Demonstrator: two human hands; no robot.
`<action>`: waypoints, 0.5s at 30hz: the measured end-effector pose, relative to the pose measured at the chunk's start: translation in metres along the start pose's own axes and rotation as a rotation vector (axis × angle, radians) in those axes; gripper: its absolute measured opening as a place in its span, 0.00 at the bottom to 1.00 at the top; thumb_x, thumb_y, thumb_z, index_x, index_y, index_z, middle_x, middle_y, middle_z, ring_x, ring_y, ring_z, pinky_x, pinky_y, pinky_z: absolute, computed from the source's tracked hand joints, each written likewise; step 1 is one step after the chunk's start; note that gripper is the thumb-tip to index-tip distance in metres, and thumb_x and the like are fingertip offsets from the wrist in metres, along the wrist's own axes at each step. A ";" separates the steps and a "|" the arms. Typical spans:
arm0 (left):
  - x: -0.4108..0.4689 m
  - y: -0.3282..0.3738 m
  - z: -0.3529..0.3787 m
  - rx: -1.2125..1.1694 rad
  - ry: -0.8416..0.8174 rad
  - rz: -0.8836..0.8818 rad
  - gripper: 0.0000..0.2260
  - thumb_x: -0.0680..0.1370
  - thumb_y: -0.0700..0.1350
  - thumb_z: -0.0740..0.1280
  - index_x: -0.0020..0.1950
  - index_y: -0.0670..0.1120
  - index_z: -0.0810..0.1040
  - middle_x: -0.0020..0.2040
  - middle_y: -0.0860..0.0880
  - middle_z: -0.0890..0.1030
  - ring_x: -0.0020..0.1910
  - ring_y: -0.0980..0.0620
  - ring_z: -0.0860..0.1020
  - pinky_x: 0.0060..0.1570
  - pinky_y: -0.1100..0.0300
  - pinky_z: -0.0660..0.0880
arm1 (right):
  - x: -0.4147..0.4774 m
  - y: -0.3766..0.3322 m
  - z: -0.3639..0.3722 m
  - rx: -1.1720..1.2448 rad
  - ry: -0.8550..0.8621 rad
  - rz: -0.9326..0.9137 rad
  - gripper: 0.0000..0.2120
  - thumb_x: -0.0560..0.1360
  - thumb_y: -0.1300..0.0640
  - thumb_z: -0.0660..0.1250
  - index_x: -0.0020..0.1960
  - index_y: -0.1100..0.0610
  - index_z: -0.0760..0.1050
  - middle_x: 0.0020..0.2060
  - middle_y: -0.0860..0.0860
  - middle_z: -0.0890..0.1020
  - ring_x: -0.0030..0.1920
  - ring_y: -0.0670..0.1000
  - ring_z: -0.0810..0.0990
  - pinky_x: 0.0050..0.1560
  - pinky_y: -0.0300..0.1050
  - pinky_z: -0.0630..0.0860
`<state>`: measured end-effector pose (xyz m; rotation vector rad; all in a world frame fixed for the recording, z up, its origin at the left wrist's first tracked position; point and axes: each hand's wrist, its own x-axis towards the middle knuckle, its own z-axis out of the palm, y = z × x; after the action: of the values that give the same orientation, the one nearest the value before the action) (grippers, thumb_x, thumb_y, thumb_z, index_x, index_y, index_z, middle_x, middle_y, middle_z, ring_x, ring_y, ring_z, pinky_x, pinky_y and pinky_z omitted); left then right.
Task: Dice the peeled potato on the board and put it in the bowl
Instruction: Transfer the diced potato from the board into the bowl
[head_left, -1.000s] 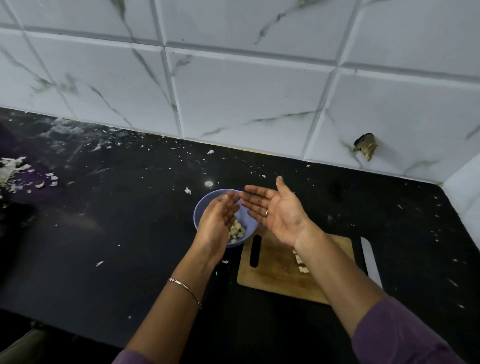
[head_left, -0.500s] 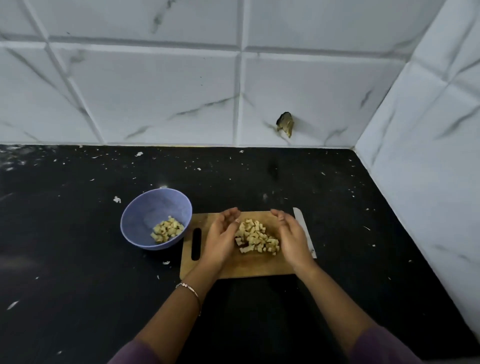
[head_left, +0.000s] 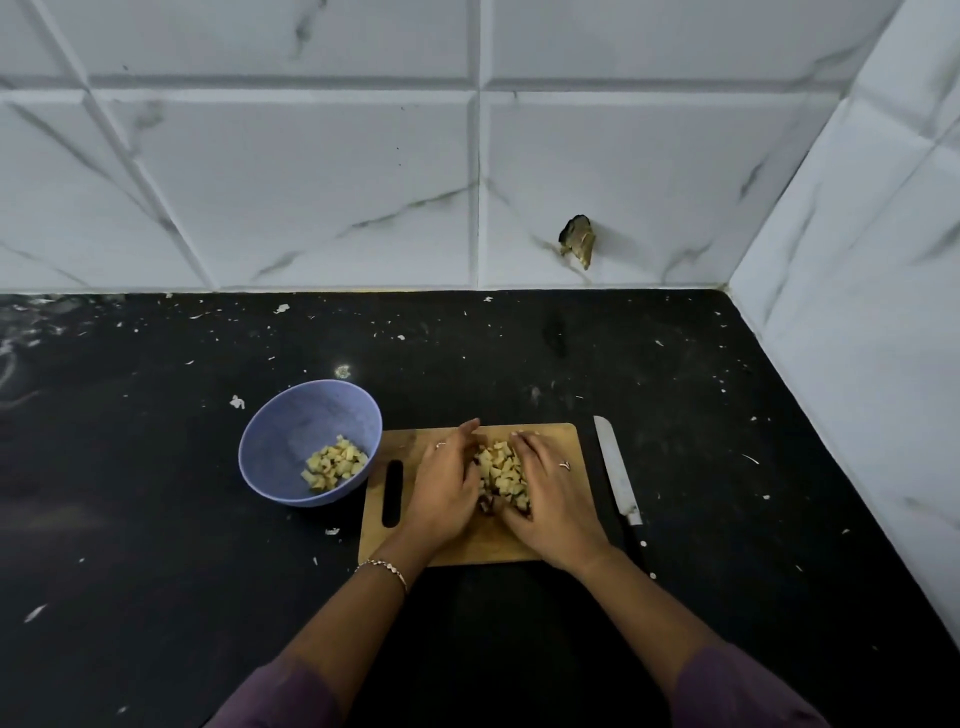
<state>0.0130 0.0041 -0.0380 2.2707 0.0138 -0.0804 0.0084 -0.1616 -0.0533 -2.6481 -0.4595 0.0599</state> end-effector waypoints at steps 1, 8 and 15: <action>-0.001 0.000 0.000 -0.031 0.006 0.004 0.23 0.81 0.37 0.60 0.75 0.50 0.65 0.67 0.52 0.74 0.69 0.53 0.68 0.69 0.57 0.65 | 0.001 0.000 0.000 -0.003 -0.008 -0.014 0.38 0.77 0.40 0.64 0.80 0.55 0.53 0.78 0.50 0.57 0.77 0.50 0.54 0.76 0.46 0.54; -0.005 -0.010 -0.005 -0.234 0.063 0.000 0.23 0.80 0.33 0.57 0.73 0.49 0.66 0.63 0.53 0.77 0.65 0.60 0.72 0.68 0.59 0.69 | 0.012 0.004 0.003 -0.090 0.015 -0.128 0.36 0.74 0.31 0.51 0.74 0.52 0.65 0.70 0.51 0.68 0.70 0.52 0.65 0.69 0.53 0.68; -0.009 -0.015 0.002 -0.215 0.095 0.031 0.22 0.80 0.34 0.58 0.72 0.51 0.68 0.65 0.55 0.74 0.65 0.60 0.72 0.68 0.56 0.69 | 0.024 0.002 0.002 -0.164 0.064 -0.200 0.22 0.75 0.39 0.61 0.63 0.51 0.71 0.57 0.51 0.74 0.56 0.51 0.73 0.55 0.48 0.75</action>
<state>0.0036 0.0126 -0.0506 2.0568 0.0361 0.0438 0.0318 -0.1547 -0.0548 -2.7373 -0.7330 -0.1290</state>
